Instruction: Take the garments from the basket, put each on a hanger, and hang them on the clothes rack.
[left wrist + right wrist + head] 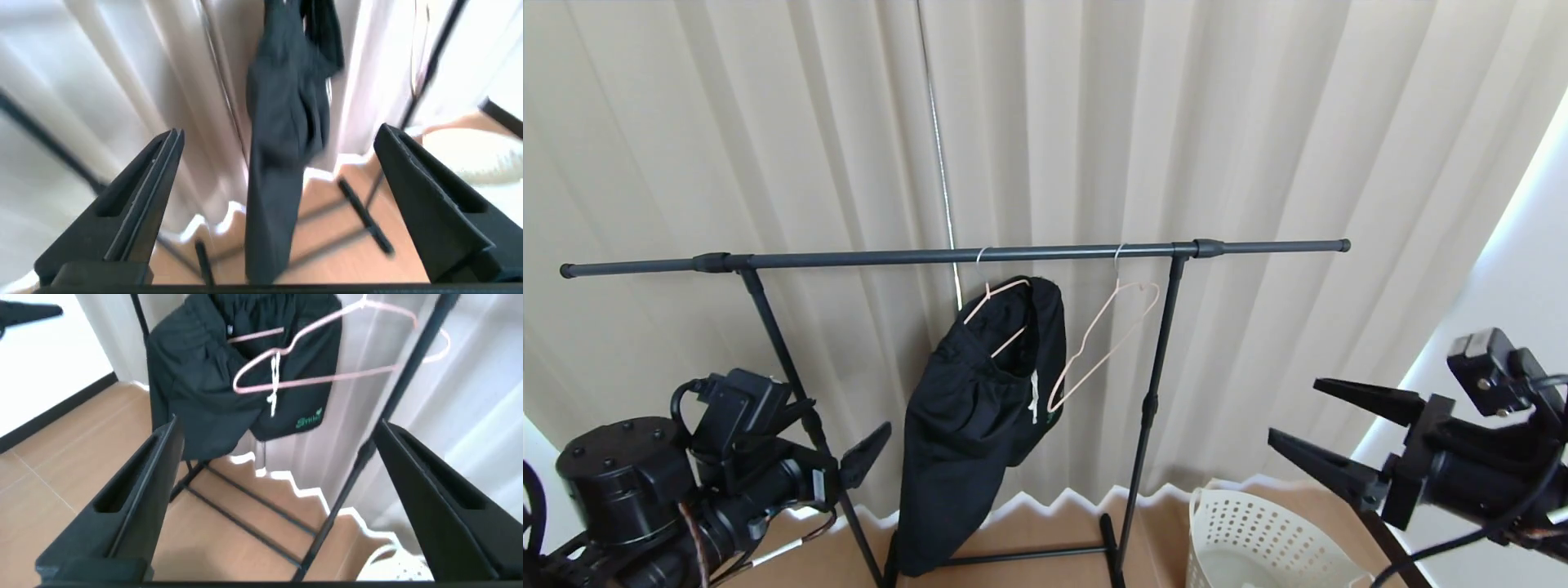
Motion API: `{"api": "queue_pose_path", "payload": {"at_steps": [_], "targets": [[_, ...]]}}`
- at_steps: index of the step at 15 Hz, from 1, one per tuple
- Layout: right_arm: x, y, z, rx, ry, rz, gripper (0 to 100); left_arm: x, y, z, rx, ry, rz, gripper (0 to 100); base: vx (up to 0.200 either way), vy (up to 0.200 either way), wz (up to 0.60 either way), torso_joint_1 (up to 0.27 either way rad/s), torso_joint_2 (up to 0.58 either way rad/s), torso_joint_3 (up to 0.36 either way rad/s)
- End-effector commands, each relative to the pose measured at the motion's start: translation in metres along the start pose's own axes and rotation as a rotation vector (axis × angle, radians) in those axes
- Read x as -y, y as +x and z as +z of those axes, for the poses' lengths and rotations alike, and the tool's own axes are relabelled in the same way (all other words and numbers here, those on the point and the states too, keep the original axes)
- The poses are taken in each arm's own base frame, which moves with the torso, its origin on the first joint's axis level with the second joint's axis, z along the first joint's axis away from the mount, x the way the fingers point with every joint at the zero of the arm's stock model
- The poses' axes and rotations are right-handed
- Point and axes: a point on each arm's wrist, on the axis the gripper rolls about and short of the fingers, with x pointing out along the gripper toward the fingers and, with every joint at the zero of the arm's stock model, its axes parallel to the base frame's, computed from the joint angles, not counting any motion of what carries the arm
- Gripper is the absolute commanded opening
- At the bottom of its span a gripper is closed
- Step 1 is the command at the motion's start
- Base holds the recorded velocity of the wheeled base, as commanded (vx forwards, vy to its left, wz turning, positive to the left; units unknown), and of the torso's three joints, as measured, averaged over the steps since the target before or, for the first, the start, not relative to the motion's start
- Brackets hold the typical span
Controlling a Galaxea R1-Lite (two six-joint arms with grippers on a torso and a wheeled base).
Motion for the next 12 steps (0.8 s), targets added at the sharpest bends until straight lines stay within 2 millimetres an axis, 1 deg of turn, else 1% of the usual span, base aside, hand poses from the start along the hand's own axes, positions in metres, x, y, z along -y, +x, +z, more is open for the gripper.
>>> {"api": "queue_pose_path", "payload": {"at_steps": [1,2,4,6,7,9,12], "targets": [[-0.017,-0.037,-0.021,0.004,-0.002,-0.028,100,0.0,-0.011,-0.002,-0.015,-0.044,0.034,100,0.0,0.0,0.0,0.0,0.0,0.0],[-0.022,-0.048,-0.03,-0.006,0.001,-0.029,100,-0.002,-0.011,-0.002,-0.016,-0.07,0.068,100,0.0,0.0,0.0,0.0,0.0,0.0],[-0.027,-0.058,-0.033,-0.02,0.005,-0.048,100,-0.003,-0.012,-0.002,-0.016,-0.085,0.094,100,0.0,0.0,0.0,0.0,0.0,0.0],[-0.035,-0.077,-0.04,-0.05,0.015,-0.073,100,-0.003,-0.016,0.004,0.018,-0.093,0.101,100,0.0,0.0,0.0,0.0,0.0,0.0],[-0.043,-0.093,-0.046,-0.054,0.011,-0.074,100,-0.003,-0.021,0.011,0.059,-0.087,0.096,100,0.0,0.0,0.0,0.0,0.0,0.0],[-0.053,-0.113,-0.06,-0.077,0.016,-0.075,100,-0.002,-0.033,0.022,0.117,-0.081,0.084,100,0.0,0.0,0.0,0.0,0.0,0.0],[-0.066,-0.138,-0.083,-0.071,0.014,-0.077,100,-0.001,-0.051,0.024,0.077,-0.082,0.07,100,0.0,0.0,0.0,0.0,0.0,0.0]]}}
